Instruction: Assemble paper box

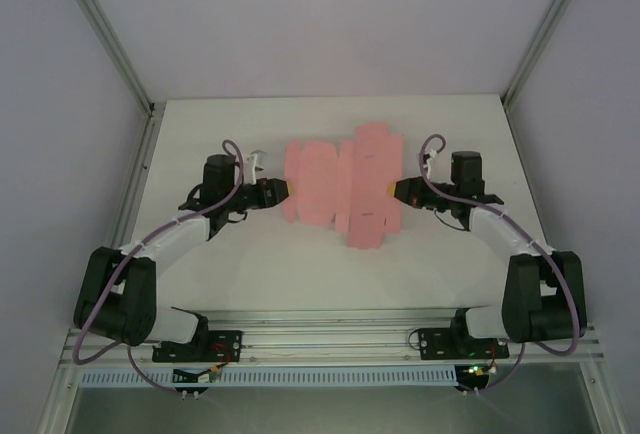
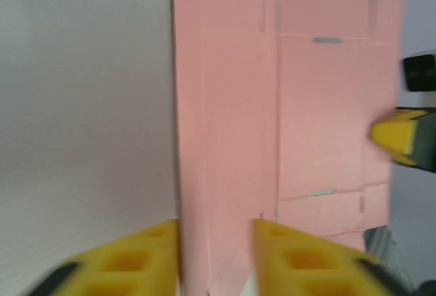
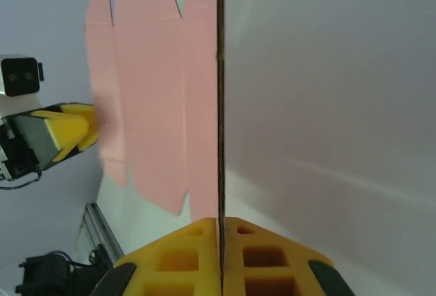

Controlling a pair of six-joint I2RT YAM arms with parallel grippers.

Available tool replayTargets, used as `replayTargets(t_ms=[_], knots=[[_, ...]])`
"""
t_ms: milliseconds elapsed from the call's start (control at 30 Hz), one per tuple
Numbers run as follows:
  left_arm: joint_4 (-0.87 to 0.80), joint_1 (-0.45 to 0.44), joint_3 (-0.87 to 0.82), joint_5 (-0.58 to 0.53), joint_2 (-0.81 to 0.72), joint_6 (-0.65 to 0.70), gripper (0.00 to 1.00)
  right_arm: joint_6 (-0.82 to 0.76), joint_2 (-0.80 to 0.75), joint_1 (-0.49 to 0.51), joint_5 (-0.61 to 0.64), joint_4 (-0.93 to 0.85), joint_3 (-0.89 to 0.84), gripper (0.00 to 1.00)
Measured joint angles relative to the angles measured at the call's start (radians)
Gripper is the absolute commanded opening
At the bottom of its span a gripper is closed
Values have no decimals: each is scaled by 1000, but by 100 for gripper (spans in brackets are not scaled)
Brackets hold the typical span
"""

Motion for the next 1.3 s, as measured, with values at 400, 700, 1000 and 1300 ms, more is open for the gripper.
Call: replayTargets(t_ms=[400,700,1000,1300], knots=[[-388,50,239,-325,-267,21,100,-856,47,213,154,-965,705,0],[-454,51,283,-314,-245,42,100,-1161,258,247,301,-1328,916,4],[-189,50,294,103,7,145,95,-1284,622,301,565,-1217,1043,5],[-363,21,591,308,389,406,58,-1434,687,327,519,-1082,1052,3]])
